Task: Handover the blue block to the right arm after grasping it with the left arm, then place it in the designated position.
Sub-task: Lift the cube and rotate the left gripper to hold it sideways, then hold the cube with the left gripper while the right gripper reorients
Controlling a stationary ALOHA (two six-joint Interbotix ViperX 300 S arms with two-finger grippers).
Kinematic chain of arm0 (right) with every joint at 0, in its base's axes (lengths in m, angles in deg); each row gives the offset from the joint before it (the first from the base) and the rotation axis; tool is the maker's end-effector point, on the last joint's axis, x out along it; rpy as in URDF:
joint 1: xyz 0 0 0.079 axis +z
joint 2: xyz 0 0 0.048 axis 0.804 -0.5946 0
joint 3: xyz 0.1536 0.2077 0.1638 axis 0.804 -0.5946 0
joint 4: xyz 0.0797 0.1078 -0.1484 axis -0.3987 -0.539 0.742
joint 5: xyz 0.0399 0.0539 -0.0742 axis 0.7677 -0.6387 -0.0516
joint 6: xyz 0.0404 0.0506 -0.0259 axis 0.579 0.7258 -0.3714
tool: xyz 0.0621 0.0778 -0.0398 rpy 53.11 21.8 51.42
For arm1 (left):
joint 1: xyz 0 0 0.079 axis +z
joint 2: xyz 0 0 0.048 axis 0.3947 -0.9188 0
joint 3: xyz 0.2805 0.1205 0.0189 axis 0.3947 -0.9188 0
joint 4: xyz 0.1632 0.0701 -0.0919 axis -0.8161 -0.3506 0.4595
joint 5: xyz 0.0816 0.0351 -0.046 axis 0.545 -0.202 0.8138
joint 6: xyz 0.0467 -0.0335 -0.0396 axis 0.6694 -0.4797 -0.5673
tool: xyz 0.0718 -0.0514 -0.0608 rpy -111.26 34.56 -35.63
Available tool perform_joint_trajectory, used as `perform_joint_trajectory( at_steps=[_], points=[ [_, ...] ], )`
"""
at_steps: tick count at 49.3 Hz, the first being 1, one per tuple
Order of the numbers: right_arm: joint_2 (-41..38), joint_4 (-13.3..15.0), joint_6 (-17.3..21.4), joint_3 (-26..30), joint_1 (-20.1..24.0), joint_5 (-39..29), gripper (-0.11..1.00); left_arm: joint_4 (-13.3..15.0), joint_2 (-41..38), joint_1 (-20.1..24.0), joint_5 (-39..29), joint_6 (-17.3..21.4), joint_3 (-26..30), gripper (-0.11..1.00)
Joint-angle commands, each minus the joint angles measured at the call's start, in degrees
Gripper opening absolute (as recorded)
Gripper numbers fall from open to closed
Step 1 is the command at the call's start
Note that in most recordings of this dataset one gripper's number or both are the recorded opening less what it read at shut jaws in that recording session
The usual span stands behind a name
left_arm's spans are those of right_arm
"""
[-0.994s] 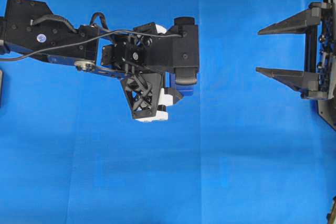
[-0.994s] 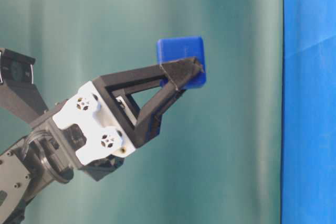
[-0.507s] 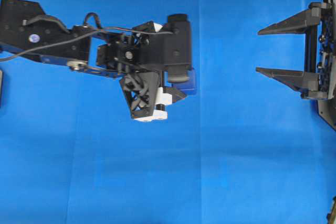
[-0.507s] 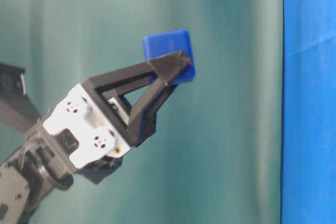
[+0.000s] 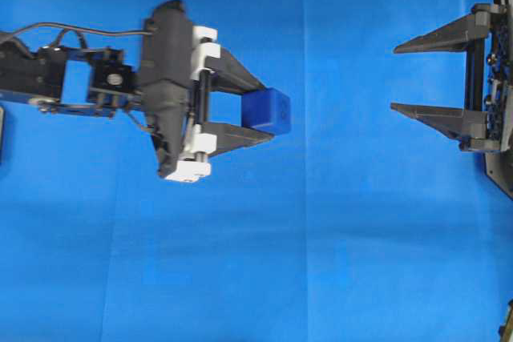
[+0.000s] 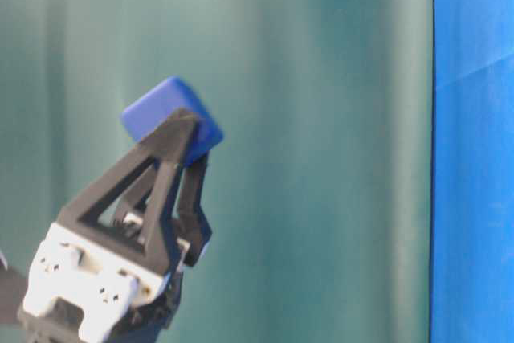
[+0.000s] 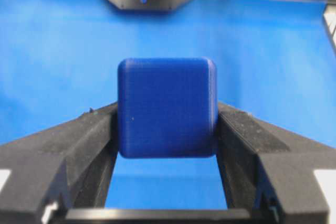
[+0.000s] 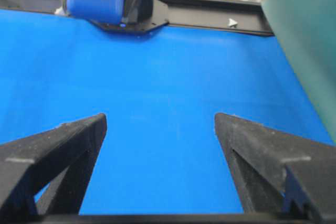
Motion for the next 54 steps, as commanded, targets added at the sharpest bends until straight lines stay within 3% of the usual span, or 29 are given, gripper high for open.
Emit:
perform_joint_trajectory(
  at_steps=[1,10,46,54],
  points=[
    [-0.26,-0.18,0.0,0.97,-0.18,0.44,0.96,0.18,2.72,0.09,5.45,-0.09,-2.02,0.48],
    [-0.18,-0.18,0.0,1.05,-0.18,0.53,0.96,0.26,3.78,0.09,8.96,-0.09,-4.04,0.48],
    [-0.09,0.09,-0.26,1.76,-0.18,0.26,0.96,0.26,3.69,0.09,9.67,0.09,-4.22,0.48],
    [-0.09,2.72,-1.14,2.81,-0.18,-0.35,0.96,0.26,3.69,0.09,9.93,0.09,-4.31,0.48]
  ],
)
